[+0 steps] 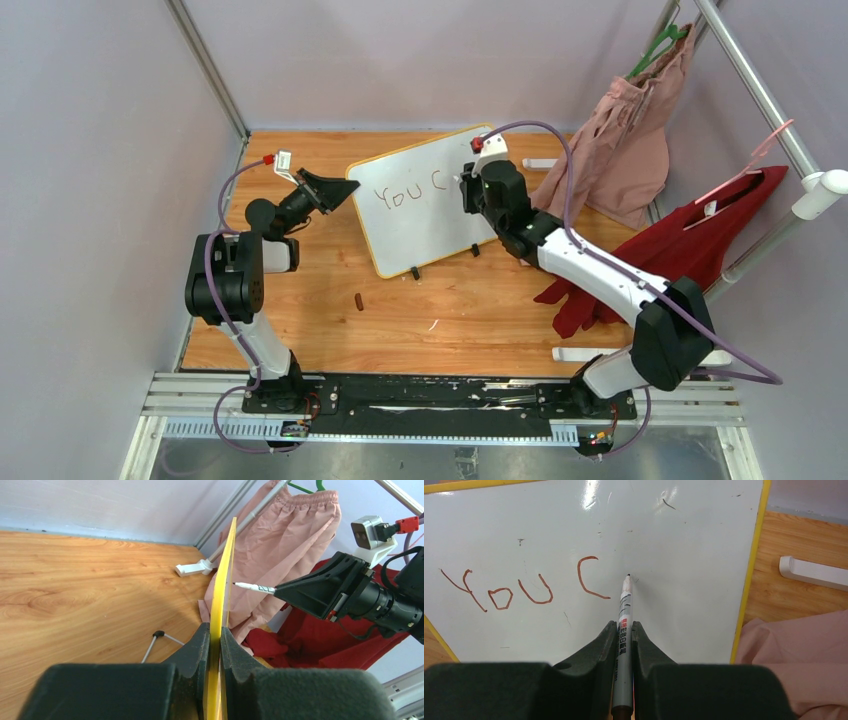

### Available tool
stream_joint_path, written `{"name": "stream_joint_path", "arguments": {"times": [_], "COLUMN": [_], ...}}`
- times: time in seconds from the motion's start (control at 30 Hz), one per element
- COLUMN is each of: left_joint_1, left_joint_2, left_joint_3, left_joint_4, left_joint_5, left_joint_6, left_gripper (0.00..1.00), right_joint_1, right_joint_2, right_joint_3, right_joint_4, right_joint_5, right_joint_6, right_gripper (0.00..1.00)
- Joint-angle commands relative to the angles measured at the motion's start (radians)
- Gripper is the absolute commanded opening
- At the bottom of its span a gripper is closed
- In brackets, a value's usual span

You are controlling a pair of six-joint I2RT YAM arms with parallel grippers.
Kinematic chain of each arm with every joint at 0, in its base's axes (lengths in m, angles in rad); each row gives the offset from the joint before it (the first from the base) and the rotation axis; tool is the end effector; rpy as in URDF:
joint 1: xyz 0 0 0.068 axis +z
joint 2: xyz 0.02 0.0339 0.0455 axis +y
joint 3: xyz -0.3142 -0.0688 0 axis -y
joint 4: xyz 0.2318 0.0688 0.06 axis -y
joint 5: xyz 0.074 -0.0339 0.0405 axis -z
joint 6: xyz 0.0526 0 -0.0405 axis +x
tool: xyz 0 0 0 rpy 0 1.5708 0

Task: Write a sentence on the whiteboard

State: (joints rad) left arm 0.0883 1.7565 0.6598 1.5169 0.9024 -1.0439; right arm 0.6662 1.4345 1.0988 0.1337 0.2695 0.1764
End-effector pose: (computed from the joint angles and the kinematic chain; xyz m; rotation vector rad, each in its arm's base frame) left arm 0.3369 -0.0116 0.2869 0.1088 1.4357 -1.3142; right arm 0.2745 0.1979 0.3801 -0.2391 1.7642 0.3715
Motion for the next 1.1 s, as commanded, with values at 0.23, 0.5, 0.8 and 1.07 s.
{"name": "stream_joint_path", "arguments": {"times": [0.23,0.5,0.8,1.07], "left_joint_1": [-0.003,-0.006,-0.005,-0.007], "left_joint_2": [-0.02,-0.021,-0.023,-0.024], "left_joint_3": [-0.006,-0.007,-0.007,-0.008], "left_joint_4": [0.036,0.036,0.036,0.036], "left_joint_5": [-0.002,-0.001,0.0,-0.002], "left_joint_6": [0.013,0.015,0.013,0.013], "left_gripper": [0.0,0.0,0.0,0.0], "right_joint_1": [-0.01,-0.005,-0.002,-0.006], "right_joint_2": [0.032,0.035,0.026,0.012], "right_joint_3": [0.057,0.047,0.013,-0.01], "right_joint_4": [0.019,0.004,-0.024,-0.054], "right_joint_5": [-0.043,-0.086,-0.092,-0.056], "right_joint_6": [0.022,0.025,0.023,0.021], "right_gripper": [0.0,0.0,0.0,0.0]}}
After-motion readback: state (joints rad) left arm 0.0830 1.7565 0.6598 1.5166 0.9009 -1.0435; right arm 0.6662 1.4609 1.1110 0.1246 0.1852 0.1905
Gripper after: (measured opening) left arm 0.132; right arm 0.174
